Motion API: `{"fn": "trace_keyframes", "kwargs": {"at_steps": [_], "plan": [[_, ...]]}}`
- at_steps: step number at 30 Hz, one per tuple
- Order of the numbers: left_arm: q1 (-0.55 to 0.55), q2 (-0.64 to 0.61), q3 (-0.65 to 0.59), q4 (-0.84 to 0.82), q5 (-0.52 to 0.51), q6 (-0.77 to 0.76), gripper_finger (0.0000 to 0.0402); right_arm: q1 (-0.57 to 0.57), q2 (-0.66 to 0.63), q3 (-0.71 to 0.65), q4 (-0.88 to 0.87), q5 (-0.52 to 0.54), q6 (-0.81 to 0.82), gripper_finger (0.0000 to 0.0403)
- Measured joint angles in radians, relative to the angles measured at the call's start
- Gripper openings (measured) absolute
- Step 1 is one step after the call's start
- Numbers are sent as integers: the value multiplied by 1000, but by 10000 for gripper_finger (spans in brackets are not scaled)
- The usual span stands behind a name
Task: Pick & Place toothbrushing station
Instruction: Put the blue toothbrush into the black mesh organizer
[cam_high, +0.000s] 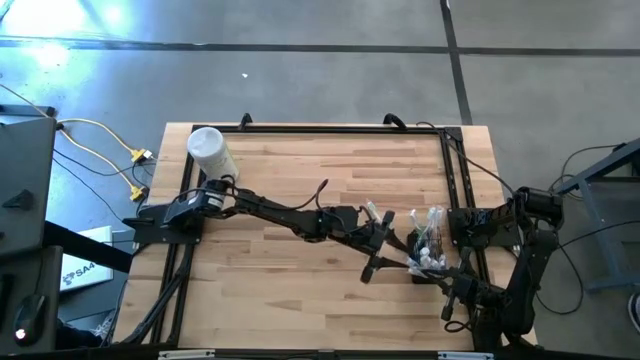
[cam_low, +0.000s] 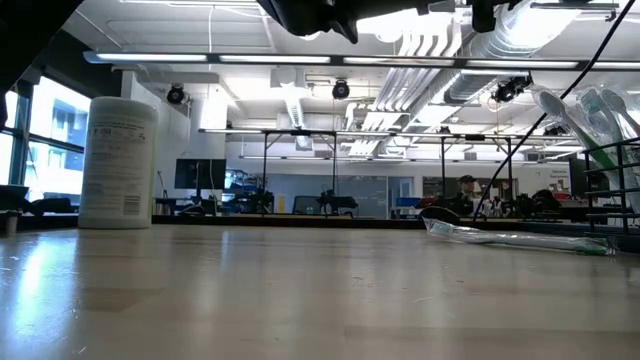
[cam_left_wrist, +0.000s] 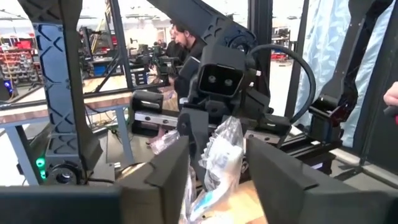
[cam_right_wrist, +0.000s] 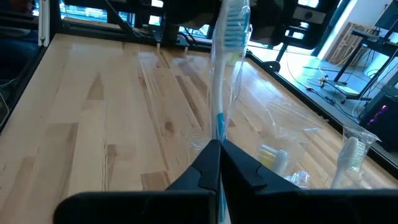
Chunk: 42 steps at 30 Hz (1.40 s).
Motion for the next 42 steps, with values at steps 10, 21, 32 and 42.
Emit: {"fn": "trace_keyframes", "kwargs": {"at_steps": [10,21,32,42], "plan": [[0,0,0,-17,1,83,16,0,0,0,2,-4,3,3],[0,0,0,-34,28,97,6,-4,-12,0,13,-8,26,3],[0,0,102,-230,61,145,3,-4,-120,62,-1,-32,-30,3],[1,0,174,-316,82,160,2,-4,-202,167,-1,122,-296,3]]}}
